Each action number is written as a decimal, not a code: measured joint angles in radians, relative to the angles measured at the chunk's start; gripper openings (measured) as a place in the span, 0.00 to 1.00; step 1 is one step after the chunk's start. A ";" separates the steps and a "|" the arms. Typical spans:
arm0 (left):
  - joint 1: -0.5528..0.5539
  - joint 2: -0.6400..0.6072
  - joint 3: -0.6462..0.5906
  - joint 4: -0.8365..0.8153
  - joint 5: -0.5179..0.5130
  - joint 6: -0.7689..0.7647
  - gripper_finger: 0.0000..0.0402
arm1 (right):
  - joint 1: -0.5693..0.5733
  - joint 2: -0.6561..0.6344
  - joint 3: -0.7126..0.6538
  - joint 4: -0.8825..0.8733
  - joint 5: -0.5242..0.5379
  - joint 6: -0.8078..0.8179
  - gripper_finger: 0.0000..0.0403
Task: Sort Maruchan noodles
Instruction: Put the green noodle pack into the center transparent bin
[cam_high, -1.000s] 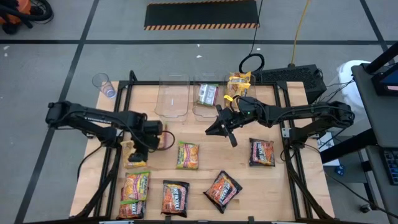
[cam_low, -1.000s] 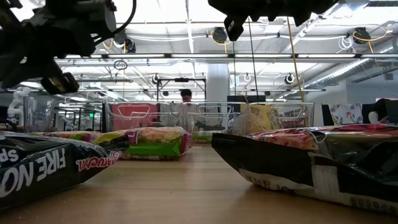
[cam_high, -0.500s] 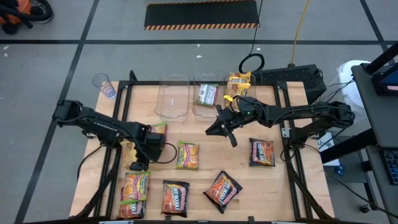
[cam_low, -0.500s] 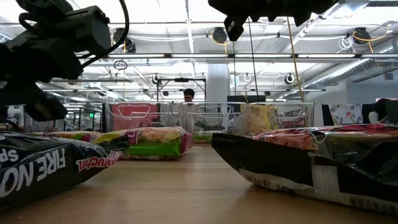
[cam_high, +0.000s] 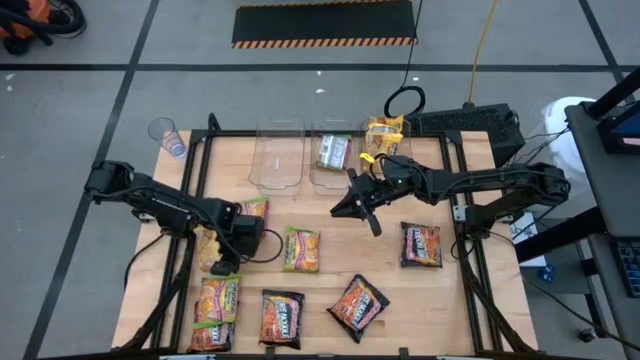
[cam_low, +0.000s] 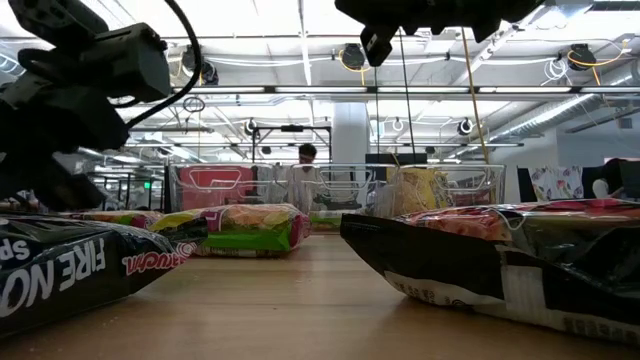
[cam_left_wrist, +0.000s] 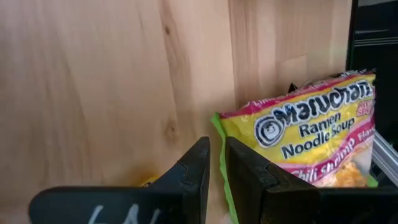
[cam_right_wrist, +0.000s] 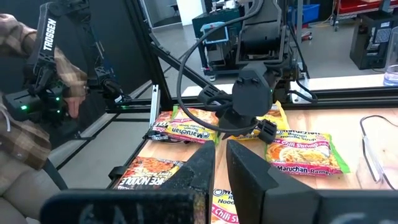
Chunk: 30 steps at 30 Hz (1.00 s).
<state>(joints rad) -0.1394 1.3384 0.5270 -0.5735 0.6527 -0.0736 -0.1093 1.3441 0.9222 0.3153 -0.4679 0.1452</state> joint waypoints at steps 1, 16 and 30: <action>0.000 0.000 0.000 0.001 0.001 0.000 0.14 | 0.000 0.000 0.000 0.000 0.000 -0.002 0.09; 0.086 0.000 0.195 0.080 -0.293 0.149 0.14 | -0.035 -0.138 0.001 -0.123 0.292 -0.165 0.09; 0.388 0.194 0.645 0.124 -0.638 0.359 0.14 | -0.034 -0.228 0.000 -0.227 0.315 -0.158 0.09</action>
<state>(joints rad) 0.2485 1.5325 1.1724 -0.4493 0.0151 0.2851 -0.1429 1.1162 0.9226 0.0881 -0.1532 -0.0132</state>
